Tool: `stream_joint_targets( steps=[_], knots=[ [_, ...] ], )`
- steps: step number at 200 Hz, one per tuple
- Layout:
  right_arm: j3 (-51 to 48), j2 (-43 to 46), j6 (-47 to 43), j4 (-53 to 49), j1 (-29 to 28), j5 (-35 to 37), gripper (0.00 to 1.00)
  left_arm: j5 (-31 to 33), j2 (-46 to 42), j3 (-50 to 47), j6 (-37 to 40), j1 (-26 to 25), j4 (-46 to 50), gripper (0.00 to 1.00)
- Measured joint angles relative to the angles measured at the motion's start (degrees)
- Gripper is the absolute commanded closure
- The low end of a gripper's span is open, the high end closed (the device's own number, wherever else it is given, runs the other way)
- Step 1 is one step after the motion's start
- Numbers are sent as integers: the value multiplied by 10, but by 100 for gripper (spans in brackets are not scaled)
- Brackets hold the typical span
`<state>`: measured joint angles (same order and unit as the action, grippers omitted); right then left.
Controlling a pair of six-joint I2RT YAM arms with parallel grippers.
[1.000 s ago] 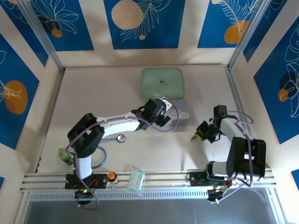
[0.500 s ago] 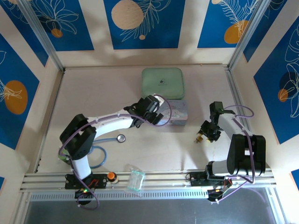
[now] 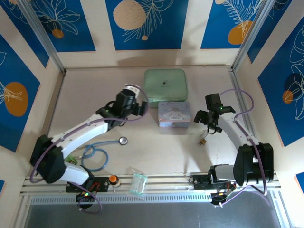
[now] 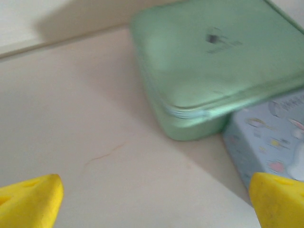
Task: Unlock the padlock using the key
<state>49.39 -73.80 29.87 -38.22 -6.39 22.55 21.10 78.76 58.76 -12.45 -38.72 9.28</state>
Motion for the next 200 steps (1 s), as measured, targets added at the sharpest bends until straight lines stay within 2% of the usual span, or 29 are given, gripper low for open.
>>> stream_joint_targets(
  steps=[34, 62, 96, 121, 144, 171, 176, 200],
  knots=[
    [0, 5, -88, 109, -14, 22, 5, 71, -37, -121, -5, 80, -90, 1],
    [-12, -25, -140, 206, 3, 21, 4, 119, -20, -189, 46, 142, -157, 1],
    [-121, -28, -189, 403, 23, -4, 5, 155, 22, -200, 95, 191, -206, 1],
    [-199, -37, -205, 533, 27, -30, 4, 144, 27, -220, 106, 229, -249, 1],
    [-216, -99, -220, 656, 28, -38, 4, 109, 45, -262, 108, 277, -309, 0],
    [-226, -119, -223, 712, 40, -62, 4, 45, 69, -321, 114, 317, -416, 1],
    [-229, -119, -222, 727, 43, -68, 0, 33, 73, -326, 115, 320, -424, 1],
    [-253, -129, -224, 796, 51, -86, 1, -24, 89, -358, 125, 326, -519, 0]
  ],
)
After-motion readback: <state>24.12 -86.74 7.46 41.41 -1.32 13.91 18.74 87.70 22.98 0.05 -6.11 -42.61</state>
